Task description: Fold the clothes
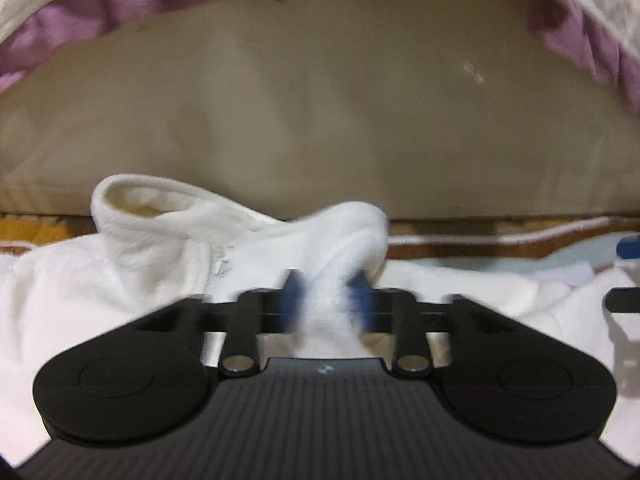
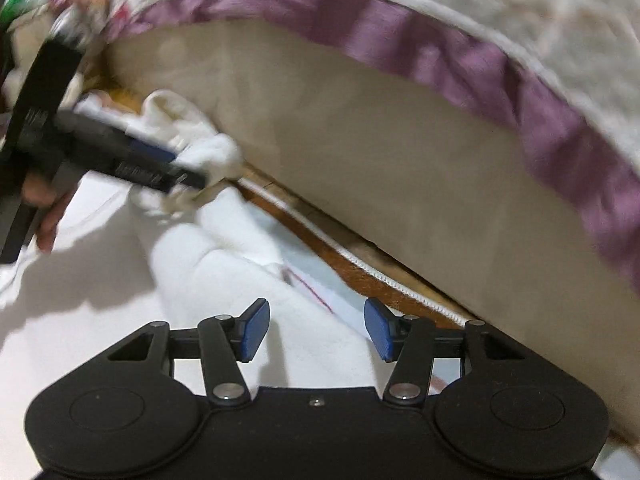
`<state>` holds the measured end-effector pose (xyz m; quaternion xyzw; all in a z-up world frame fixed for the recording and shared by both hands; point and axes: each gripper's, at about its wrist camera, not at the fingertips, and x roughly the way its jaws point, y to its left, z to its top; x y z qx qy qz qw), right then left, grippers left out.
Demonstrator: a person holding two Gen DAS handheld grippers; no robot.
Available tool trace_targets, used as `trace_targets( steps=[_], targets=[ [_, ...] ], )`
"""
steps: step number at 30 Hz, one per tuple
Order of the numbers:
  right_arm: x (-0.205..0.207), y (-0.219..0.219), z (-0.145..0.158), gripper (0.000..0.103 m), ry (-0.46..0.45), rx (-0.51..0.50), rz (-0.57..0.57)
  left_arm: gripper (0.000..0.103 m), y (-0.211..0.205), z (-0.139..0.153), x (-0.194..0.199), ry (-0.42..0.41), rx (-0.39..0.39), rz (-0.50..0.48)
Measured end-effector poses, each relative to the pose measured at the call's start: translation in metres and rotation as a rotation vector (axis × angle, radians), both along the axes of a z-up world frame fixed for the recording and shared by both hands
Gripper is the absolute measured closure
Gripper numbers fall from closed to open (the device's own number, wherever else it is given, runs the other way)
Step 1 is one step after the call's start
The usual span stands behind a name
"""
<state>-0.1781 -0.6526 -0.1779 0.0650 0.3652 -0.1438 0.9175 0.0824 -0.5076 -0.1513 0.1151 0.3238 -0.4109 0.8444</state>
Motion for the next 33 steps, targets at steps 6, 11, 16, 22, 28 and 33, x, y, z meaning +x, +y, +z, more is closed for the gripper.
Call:
trace_targets(
  steps=[6, 11, 16, 22, 28, 33],
  targets=[
    [-0.032, 0.0, -0.044, 0.045, -0.034, 0.061, -0.137, 0.085, 0.069, -0.007, 0.005, 0.089, -0.284, 0.148],
    [-0.035, 0.013, -0.047, 0.041, 0.005, -0.015, -0.098, 0.088, 0.08, -0.031, 0.01, 0.182, -0.257, 0.165],
    [-0.037, 0.023, -0.046, 0.041, 0.024, -0.088, -0.052, 0.093, 0.067, 0.0, 0.015, 0.064, -0.285, 0.112],
    [-0.033, 0.017, -0.04, 0.042, 0.016, -0.076, -0.009, 0.093, 0.058, 0.038, 0.033, 0.061, -0.454, 0.162],
    [-0.015, 0.008, -0.012, 0.036, -0.095, 0.102, 0.012, 0.094, 0.06, 0.0, 0.04, 0.156, -0.445, 0.171],
    [0.046, 0.002, -0.021, 0.022, 0.027, 0.128, 0.027, 0.094, 0.111, -0.013, 0.027, 0.209, -0.559, 0.167]
  ],
)
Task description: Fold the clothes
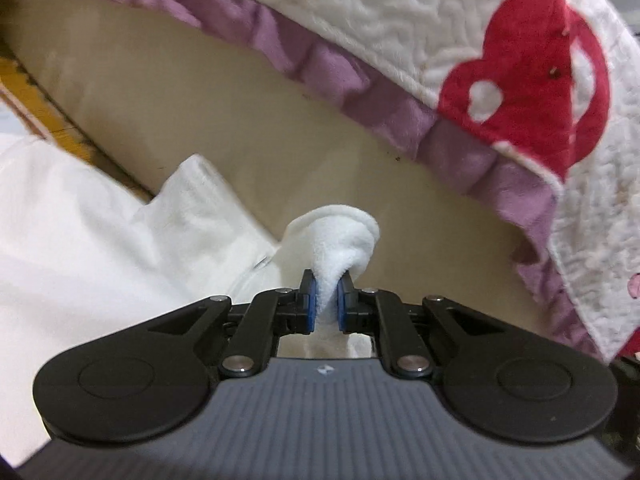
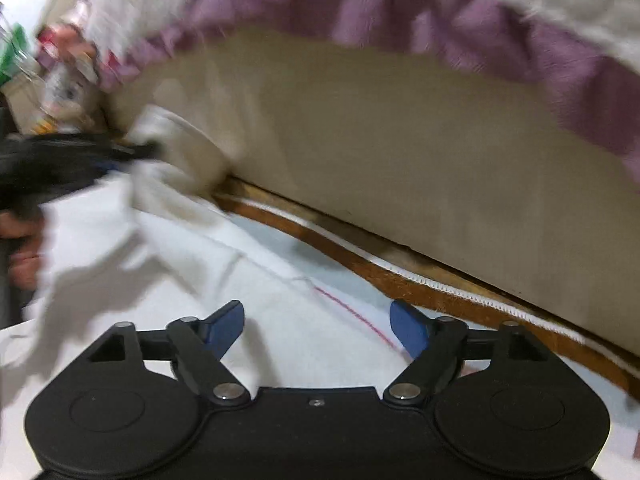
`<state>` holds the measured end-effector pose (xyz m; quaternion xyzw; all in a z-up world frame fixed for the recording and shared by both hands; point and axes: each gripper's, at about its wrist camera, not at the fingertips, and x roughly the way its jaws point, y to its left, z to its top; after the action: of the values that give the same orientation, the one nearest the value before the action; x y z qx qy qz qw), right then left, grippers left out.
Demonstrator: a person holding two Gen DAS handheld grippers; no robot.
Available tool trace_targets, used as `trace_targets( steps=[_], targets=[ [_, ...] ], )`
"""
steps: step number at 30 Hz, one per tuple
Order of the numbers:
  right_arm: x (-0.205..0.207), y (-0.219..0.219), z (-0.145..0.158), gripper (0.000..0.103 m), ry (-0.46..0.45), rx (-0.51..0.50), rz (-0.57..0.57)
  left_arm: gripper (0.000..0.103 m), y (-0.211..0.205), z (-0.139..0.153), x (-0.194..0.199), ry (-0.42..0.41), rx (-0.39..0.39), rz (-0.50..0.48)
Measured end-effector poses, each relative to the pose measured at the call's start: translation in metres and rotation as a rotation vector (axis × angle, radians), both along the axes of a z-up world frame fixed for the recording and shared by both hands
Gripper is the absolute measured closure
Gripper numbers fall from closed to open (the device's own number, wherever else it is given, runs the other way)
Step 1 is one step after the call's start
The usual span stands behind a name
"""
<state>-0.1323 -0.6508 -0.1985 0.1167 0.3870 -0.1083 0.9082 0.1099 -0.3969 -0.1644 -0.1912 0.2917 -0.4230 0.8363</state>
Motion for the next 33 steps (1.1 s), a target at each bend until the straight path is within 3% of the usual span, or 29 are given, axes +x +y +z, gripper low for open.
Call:
trace_targets(
  steps=[1, 2, 4, 6, 8, 13, 15, 19, 20, 22, 25, 28, 30, 31, 33],
  targets=[
    [-0.001, 0.003, 0.0, 0.038, -0.008, 0.007, 0.032, 0.094, 0.007, -0.004, -0.002, 0.01, 0.027, 0.004],
    [-0.004, 0.006, 0.001, 0.065, -0.024, 0.013, 0.067, 0.093, 0.012, -0.011, -0.003, 0.031, 0.084, 0.007],
    [-0.015, 0.025, -0.002, 0.098, -0.031, -0.049, 0.132, 0.093, 0.022, -0.023, -0.005, 0.077, 0.164, -0.008],
    [-0.033, 0.05, -0.007, 0.098, -0.033, -0.136, 0.197, 0.092, 0.03, -0.031, -0.009, 0.1, 0.196, -0.032],
    [-0.047, 0.073, -0.011, 0.098, -0.002, -0.191, 0.279, 0.091, 0.031, -0.03, -0.016, 0.067, 0.235, -0.056],
    [-0.054, 0.098, -0.017, 0.098, 0.027, -0.253, 0.352, 0.089, 0.022, -0.007, -0.047, -0.141, 0.395, -0.063],
    [-0.057, 0.1, -0.02, 0.098, 0.03, -0.266, 0.372, 0.088, 0.031, 0.003, -0.061, -0.244, 0.387, -0.024],
    [-0.063, 0.11, -0.022, 0.097, 0.047, -0.338, 0.422, 0.058, 0.034, 0.029, -0.07, -0.451, 0.29, 0.004],
    [-0.064, 0.112, -0.022, 0.097, 0.05, -0.353, 0.431, 0.056, 0.027, 0.034, -0.067, -0.475, 0.288, -0.033],
    [-0.064, 0.115, -0.024, 0.097, 0.054, -0.376, 0.445, 0.055, 0.002, 0.033, -0.054, -0.467, 0.339, -0.133],
    [-0.064, 0.115, -0.022, 0.096, 0.056, -0.388, 0.457, 0.054, -0.037, 0.016, -0.033, -0.353, 0.521, -0.224],
    [-0.067, 0.116, -0.019, 0.096, 0.066, -0.383, 0.492, 0.053, -0.056, -0.003, -0.007, -0.217, 0.631, -0.207],
    [-0.069, 0.117, -0.016, 0.096, 0.072, -0.365, 0.521, 0.09, -0.049, -0.012, 0.006, -0.142, 0.593, -0.22],
    [-0.07, 0.117, -0.015, 0.096, 0.077, -0.353, 0.533, 0.097, -0.042, -0.014, 0.006, -0.138, 0.586, -0.215],
    [-0.07, 0.115, -0.012, 0.096, 0.085, -0.327, 0.543, 0.098, -0.024, -0.016, -0.003, -0.164, 0.56, -0.204]
  ],
)
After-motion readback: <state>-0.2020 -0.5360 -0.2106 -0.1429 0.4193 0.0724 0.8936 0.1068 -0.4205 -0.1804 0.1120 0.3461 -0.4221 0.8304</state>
